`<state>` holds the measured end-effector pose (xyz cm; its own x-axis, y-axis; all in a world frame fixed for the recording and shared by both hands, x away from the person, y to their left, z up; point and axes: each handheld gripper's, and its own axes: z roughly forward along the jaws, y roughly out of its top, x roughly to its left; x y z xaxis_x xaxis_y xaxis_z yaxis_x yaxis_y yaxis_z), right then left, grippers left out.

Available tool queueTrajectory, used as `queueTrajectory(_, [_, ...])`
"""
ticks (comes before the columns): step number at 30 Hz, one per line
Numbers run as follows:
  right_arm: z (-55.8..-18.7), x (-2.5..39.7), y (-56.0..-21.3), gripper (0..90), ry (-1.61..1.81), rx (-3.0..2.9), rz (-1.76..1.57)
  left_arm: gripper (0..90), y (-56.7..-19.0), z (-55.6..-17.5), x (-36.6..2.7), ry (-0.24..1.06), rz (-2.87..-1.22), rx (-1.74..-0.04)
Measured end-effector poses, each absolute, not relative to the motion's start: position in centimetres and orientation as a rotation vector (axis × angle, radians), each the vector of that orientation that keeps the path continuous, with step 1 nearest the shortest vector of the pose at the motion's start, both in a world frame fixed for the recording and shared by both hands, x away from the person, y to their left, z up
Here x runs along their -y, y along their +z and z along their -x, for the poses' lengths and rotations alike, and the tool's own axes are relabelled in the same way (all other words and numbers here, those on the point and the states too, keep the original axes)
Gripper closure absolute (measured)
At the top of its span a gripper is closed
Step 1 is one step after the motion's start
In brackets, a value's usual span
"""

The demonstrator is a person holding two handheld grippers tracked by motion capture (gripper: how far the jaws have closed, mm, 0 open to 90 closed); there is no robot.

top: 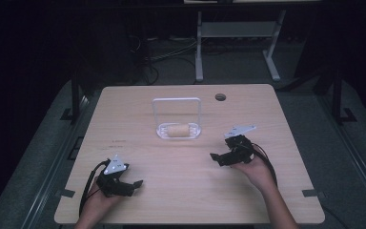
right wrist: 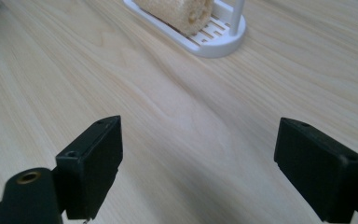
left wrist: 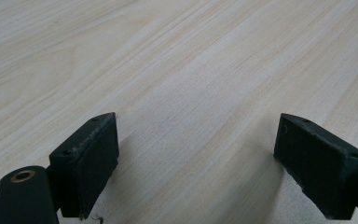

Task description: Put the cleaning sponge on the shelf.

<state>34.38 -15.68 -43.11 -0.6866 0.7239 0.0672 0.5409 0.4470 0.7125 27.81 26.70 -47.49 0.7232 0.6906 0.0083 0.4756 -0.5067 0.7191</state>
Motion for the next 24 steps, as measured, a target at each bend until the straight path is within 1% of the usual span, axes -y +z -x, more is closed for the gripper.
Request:
queueTrajectory(15, [-31.9,18.4,-44.0,13.3,1.033,-2.416,-1.108,13.3,-47.5,-27.8,-26.7,0.382,-2.203,-0.881])
queueTrajectory(24, [-30.5,19.5,-44.8,9.0,1.036,-2.402,-1.133,13.3,-47.5,-27.8,-26.7,0.382,-2.203,-0.881])
